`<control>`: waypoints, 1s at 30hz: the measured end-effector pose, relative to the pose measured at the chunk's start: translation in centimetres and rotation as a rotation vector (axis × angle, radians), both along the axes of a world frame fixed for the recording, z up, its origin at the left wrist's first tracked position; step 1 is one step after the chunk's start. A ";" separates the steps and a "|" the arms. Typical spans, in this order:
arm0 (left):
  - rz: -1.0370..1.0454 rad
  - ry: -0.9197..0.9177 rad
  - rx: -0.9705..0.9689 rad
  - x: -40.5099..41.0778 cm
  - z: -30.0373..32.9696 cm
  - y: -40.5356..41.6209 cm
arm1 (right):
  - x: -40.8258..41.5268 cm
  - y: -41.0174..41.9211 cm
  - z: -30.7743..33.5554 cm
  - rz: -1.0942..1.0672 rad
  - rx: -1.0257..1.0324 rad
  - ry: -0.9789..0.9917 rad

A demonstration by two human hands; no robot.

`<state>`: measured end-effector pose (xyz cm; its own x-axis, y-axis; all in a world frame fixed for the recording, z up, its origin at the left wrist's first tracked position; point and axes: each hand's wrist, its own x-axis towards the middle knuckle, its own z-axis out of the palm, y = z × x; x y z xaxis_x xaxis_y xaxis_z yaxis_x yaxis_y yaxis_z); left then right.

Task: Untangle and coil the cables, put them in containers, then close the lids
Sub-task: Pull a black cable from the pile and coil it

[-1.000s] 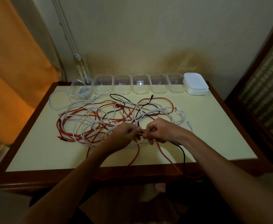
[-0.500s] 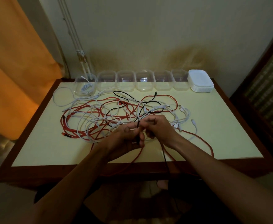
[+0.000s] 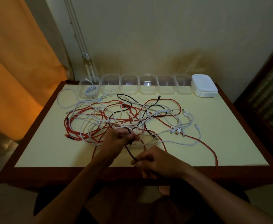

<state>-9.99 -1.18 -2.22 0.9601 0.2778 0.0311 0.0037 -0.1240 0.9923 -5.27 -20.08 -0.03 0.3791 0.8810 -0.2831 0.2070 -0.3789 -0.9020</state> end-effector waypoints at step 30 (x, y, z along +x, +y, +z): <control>-0.265 0.261 -0.735 -3.3 0.5 -3.4 | 0.7 1.7 -1.2 -0.720 0.363 0.193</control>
